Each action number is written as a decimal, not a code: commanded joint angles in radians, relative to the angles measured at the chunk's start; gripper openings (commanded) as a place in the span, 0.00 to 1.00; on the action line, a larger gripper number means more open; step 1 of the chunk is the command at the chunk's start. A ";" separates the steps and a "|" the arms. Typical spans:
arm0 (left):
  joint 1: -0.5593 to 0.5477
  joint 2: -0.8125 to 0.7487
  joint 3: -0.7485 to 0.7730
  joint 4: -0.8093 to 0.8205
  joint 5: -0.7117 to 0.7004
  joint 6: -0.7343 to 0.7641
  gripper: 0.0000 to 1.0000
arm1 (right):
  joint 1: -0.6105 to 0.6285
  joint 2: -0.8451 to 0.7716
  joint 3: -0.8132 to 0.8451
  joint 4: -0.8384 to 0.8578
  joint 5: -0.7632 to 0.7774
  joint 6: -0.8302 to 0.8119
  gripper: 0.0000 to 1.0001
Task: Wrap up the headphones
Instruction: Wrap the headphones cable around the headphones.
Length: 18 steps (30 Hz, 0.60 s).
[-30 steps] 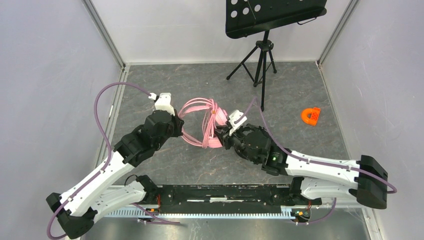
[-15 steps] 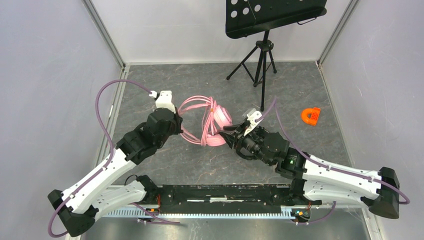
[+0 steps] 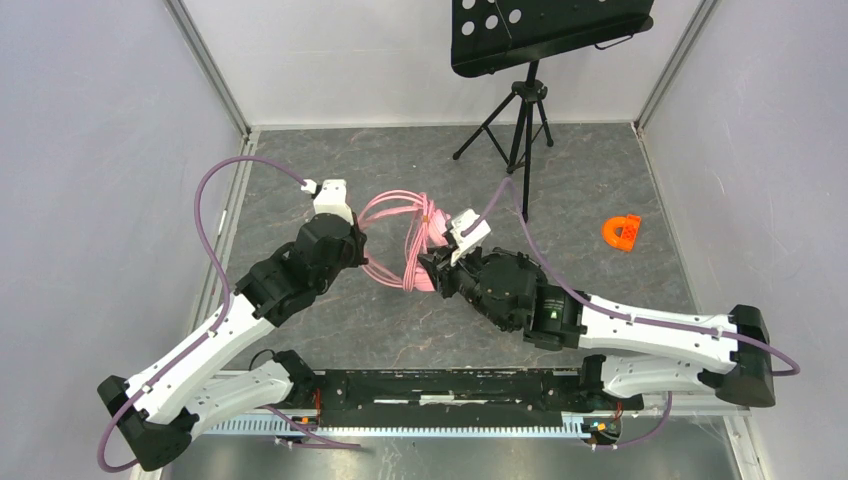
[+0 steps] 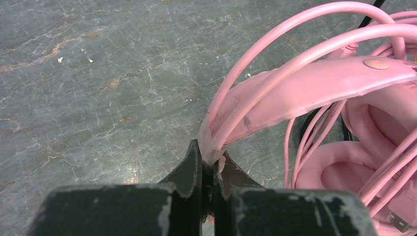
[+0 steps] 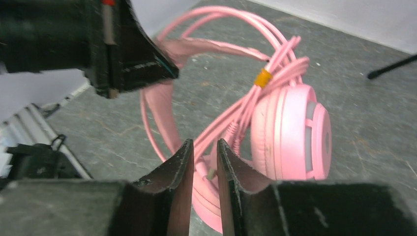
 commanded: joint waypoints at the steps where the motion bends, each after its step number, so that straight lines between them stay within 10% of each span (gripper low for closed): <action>1: -0.001 -0.021 0.068 0.122 -0.003 -0.009 0.02 | 0.018 0.038 0.043 -0.070 0.169 -0.025 0.27; 18: -0.001 -0.047 0.044 0.176 0.067 -0.082 0.02 | 0.022 0.119 -0.071 0.071 0.195 -0.026 0.09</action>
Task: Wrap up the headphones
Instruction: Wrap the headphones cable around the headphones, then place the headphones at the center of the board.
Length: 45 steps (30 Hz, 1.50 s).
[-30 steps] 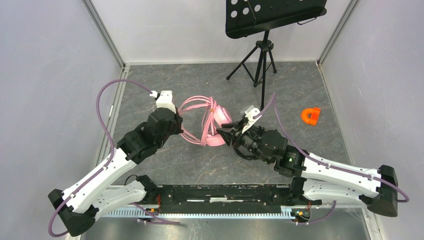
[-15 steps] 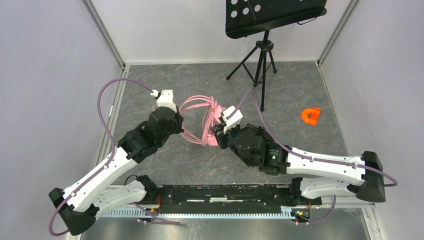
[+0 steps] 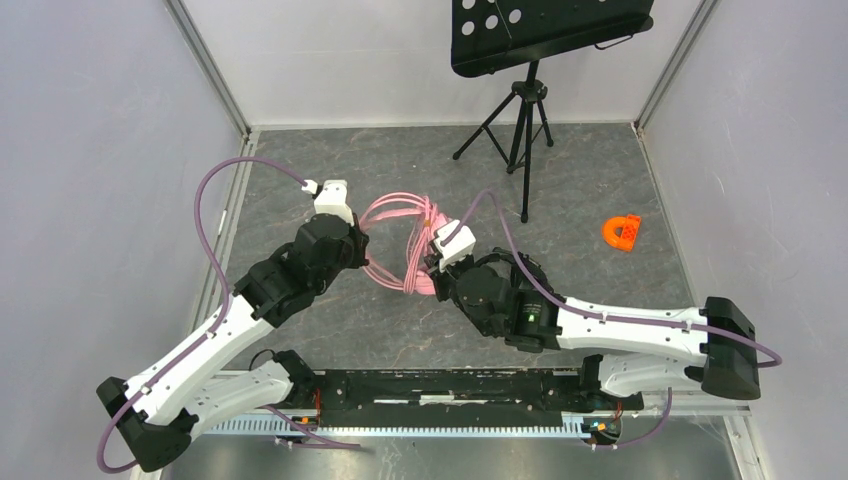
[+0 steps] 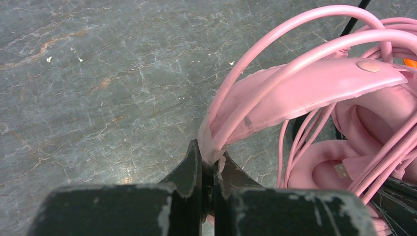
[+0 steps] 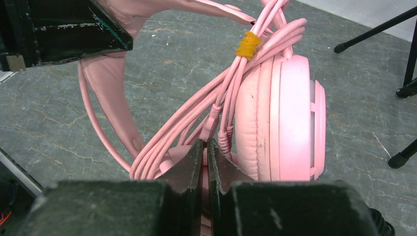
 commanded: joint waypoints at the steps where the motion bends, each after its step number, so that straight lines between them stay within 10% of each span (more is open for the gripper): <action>1: -0.001 -0.039 0.042 0.170 0.028 -0.081 0.02 | 0.005 0.016 -0.029 0.076 0.031 -0.012 0.07; 17: -0.001 -0.002 0.012 0.185 -0.053 -0.069 0.02 | 0.005 0.011 -0.061 0.089 -0.067 0.002 0.00; 35: 0.070 0.090 -0.081 0.225 0.019 -0.110 0.02 | 0.005 -0.357 -0.186 0.019 -0.272 0.034 0.37; 43: 0.220 0.152 -0.113 0.290 0.208 -0.174 0.02 | 0.005 -0.462 -0.226 -0.022 -0.240 0.052 0.75; 45: 0.251 0.170 -0.116 0.297 0.223 -0.187 0.02 | 0.005 -0.473 -0.235 -0.029 -0.232 0.052 0.97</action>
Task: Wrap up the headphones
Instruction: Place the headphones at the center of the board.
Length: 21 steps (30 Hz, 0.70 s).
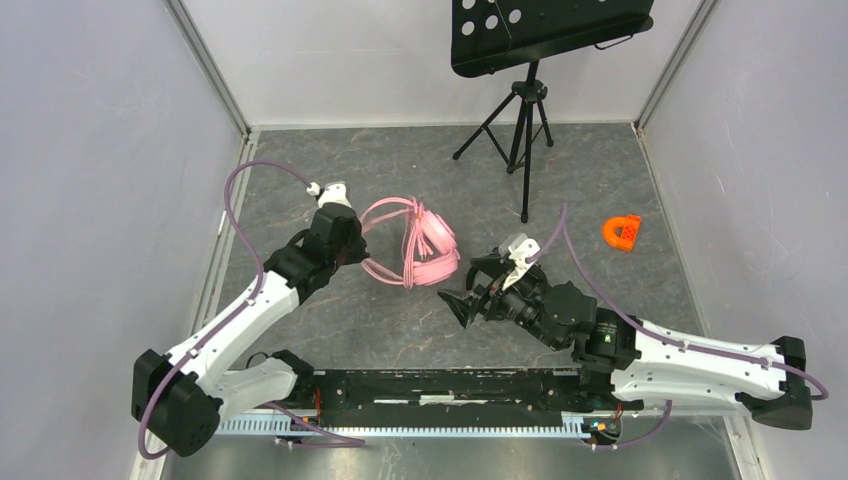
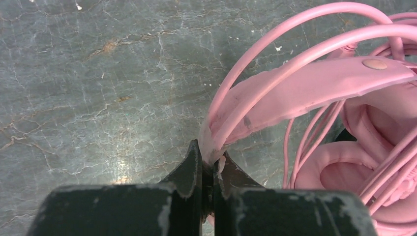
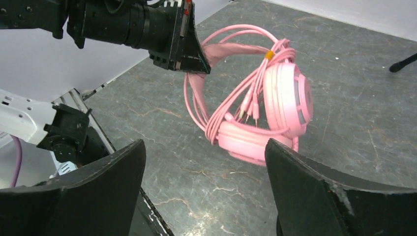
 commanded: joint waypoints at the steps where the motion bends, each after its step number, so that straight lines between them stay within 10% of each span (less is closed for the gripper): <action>1: 0.063 0.014 0.014 0.175 0.103 -0.130 0.02 | 0.005 -0.031 -0.021 -0.024 0.019 0.007 0.98; 21: 0.215 0.220 -0.034 0.267 0.256 -0.224 0.04 | 0.004 -0.069 -0.051 -0.070 0.026 0.015 0.98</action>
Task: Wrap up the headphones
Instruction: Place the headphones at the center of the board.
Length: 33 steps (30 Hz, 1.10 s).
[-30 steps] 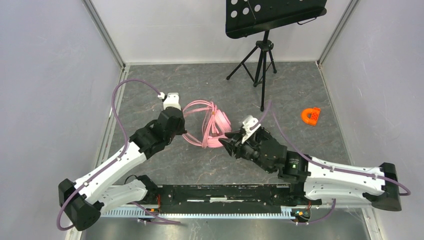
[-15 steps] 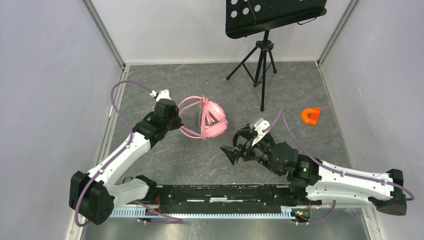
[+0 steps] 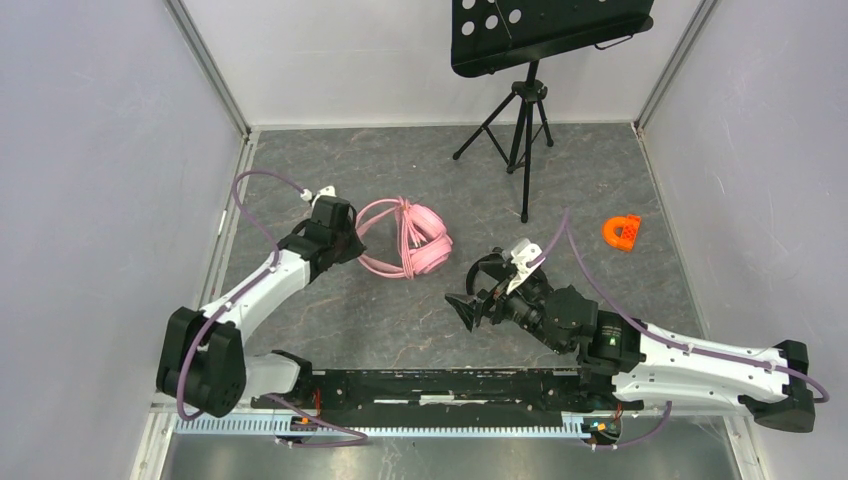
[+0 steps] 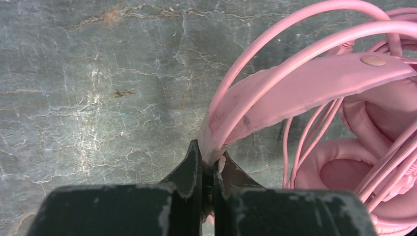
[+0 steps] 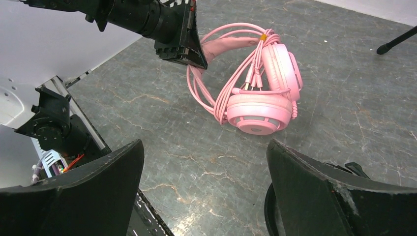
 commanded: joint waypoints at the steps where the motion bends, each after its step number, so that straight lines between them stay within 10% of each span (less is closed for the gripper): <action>1: 0.023 0.023 0.005 0.153 0.081 -0.097 0.06 | 0.005 -0.009 -0.011 0.002 -0.002 0.014 0.98; 33: 0.141 0.235 0.034 0.116 0.181 -0.039 0.46 | 0.005 -0.008 -0.032 0.003 0.010 0.015 0.98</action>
